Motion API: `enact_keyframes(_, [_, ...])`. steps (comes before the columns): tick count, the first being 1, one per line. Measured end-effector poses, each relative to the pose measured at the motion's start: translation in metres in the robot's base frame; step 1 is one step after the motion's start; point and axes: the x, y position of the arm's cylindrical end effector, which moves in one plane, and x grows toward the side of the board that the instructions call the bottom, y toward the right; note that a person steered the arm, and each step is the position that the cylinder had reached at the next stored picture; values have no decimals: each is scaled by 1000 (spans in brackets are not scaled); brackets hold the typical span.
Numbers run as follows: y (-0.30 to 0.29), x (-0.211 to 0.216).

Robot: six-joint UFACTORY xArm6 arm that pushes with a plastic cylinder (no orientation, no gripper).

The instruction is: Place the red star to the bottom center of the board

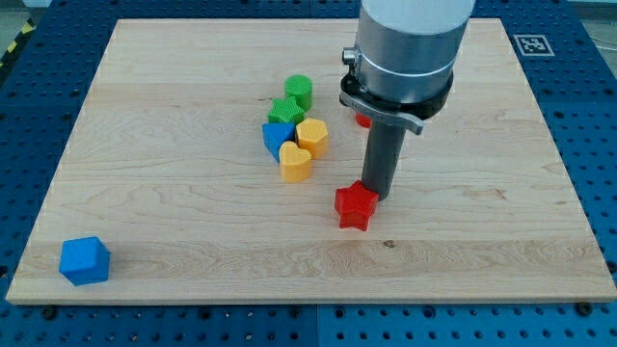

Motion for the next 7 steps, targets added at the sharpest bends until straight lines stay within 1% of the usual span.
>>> enact_keyframes(2, [-26, 0])
enact_keyframes(4, [2, 5])
enact_keyframes(6, [-24, 6])
enact_keyframes(7, [-21, 21])
